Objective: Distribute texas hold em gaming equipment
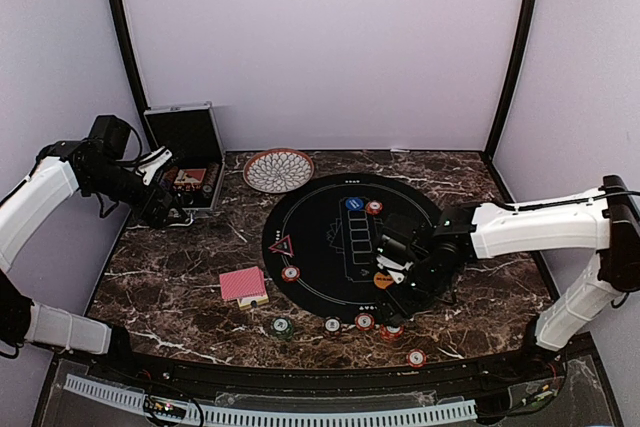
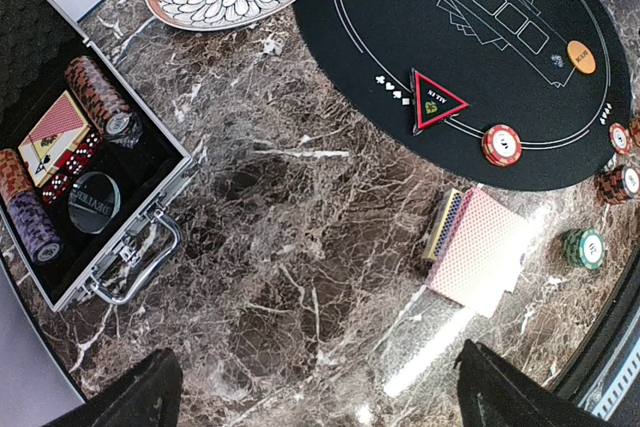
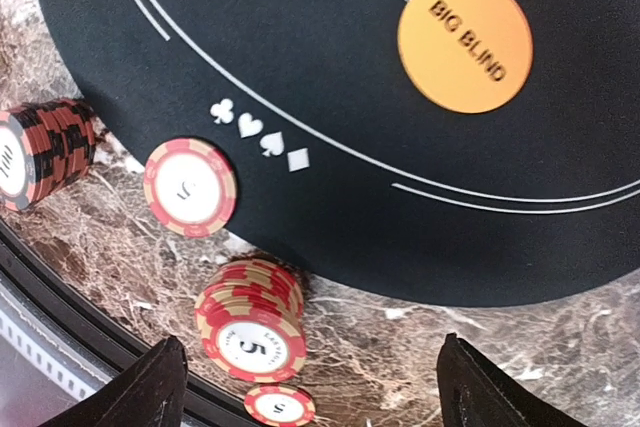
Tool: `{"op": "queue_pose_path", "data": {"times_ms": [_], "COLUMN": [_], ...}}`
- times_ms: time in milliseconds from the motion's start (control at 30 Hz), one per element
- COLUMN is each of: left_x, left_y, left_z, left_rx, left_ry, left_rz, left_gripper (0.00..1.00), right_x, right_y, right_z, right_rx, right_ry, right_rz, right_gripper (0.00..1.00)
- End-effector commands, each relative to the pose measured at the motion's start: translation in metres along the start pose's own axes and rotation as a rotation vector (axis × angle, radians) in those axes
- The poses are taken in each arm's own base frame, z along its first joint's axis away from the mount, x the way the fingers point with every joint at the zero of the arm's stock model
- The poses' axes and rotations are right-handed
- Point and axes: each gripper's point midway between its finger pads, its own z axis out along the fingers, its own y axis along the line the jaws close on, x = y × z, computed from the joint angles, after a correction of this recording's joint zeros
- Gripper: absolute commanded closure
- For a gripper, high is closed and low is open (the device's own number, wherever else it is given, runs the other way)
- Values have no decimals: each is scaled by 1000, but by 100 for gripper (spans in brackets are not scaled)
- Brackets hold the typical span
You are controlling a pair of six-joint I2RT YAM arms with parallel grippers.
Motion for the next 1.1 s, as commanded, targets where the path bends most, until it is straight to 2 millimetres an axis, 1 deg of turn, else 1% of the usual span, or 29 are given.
{"op": "queue_pose_path", "data": {"times_ms": [0,100,267,500,700,833,1067], "left_x": [0,-1,-1,-1,-2,-2,-1], "left_y": [-7,-6,-6,-5,-5,-5,-5], "left_z": [-4,-4,-4,-5,-6,-5,-5], "left_rx": [22,19,20,18,16,14,11], "left_ry": [1,0,1,2,-1,0,2], "left_rz": [3,4,3,3,6,6,6], "left_gripper": [1,1,1,1,1,1,1], "right_x": [-8,-7,-3,0,6,9,7], "right_y": [20,22,23,21,23,21,21], "right_z": [0,8,19,23,28,32,30], "right_rx": [-84,-78,-62,-45,-35,-18,-13], "right_ry": [-43,-30,-7,2,27,35,29], "right_rz": [-4,-21,-33,-39,-57,-63,-61], "right_gripper": [12,12,17,21,24,27,33]}}
